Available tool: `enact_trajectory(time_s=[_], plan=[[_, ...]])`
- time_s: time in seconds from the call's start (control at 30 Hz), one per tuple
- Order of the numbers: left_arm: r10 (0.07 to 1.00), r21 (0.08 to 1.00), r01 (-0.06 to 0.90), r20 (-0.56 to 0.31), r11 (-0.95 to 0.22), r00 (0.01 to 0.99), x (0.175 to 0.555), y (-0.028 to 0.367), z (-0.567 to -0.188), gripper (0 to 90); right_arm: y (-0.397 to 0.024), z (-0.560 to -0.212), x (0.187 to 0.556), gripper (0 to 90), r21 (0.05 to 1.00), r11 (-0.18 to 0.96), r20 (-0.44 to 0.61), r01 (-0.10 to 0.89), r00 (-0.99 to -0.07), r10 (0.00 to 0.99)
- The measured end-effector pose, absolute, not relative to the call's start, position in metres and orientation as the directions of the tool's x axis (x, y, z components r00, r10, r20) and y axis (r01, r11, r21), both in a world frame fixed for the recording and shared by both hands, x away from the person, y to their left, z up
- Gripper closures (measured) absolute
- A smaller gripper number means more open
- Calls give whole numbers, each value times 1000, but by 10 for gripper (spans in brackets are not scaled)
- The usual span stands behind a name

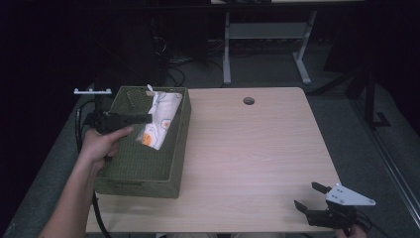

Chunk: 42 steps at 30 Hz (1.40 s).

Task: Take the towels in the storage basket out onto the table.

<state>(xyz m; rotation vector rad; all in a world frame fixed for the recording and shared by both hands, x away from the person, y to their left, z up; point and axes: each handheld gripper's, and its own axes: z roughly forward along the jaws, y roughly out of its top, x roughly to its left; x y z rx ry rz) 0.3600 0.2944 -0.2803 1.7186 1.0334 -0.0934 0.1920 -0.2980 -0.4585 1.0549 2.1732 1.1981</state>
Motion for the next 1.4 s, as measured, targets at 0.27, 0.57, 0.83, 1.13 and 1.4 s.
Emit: enact_trajectory(time_s=[0.27, 0.57, 0.83, 1.13, 1.4], plan=[[556, 743, 667, -529, -63, 641, 360, 273, -278, 871, -296, -458, 191, 138, 849, 330, -11, 412, -611, 792], [532, 747, 659, -523, -91, 666, 365, 251, -277, 871, -298, -458, 191, 139, 853, 320, -6, 412, -605, 796], [514, 747, 654, -517, -118, 684, 369, 229, -277, 871, -300, -458, 190, 138, 856, 315, -5, 410, -603, 798], [499, 744, 646, -501, -171, 707, 373, 200, -279, 871, -300, -458, 191, 138, 858, 307, 5, 412, -604, 797], [485, 745, 634, -485, -207, 728, 377, 171, -282, 871, -302, -458, 191, 138, 863, 300, 10, 407, -606, 795]])
